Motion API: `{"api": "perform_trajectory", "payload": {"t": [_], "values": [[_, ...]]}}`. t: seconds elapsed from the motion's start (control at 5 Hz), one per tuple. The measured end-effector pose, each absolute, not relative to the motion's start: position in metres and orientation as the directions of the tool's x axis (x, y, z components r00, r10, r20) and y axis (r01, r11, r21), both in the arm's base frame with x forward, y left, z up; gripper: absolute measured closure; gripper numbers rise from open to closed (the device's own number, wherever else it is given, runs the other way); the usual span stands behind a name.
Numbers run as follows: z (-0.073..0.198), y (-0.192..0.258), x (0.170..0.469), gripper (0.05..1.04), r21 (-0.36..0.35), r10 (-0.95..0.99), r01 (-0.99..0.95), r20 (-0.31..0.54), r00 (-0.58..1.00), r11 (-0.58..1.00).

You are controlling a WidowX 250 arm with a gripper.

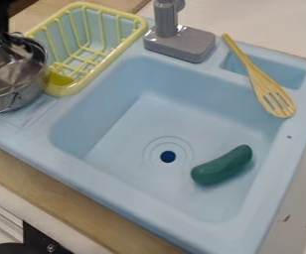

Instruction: Took the spoon from the sink and put it inside the pan

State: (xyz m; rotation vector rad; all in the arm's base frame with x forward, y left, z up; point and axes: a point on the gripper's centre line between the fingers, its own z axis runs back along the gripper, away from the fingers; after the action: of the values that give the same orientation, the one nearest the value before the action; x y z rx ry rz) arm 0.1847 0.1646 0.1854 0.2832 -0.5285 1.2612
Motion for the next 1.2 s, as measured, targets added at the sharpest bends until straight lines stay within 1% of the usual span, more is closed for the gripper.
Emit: {"api": "perform_trajectory", "payload": {"t": [0.2, 0.4, 0.6, 0.8, 1.0, 1.2], "values": [[0.183, 0.177, 0.184, 0.987, -0.050, 0.813, -0.957, 0.542, 0.215, 0.286], [0.180, 0.177, 0.188, 0.987, -0.046, 0.798, -0.956, 0.563, 0.216, 0.291], [0.172, 0.171, 0.191, 0.987, -0.005, 0.775, -0.949, 0.580, 0.253, 0.314], [0.159, 0.174, 0.190, 0.987, 0.008, 0.789, -0.950, 0.555, 0.265, 0.314], [0.155, 0.176, 0.190, 0.955, 0.013, 0.795, -0.951, 0.545, 0.265, 0.308], [0.152, 0.174, 0.191, 0.757, 0.008, 0.804, -0.951, 0.532, 0.265, 0.309]]}}
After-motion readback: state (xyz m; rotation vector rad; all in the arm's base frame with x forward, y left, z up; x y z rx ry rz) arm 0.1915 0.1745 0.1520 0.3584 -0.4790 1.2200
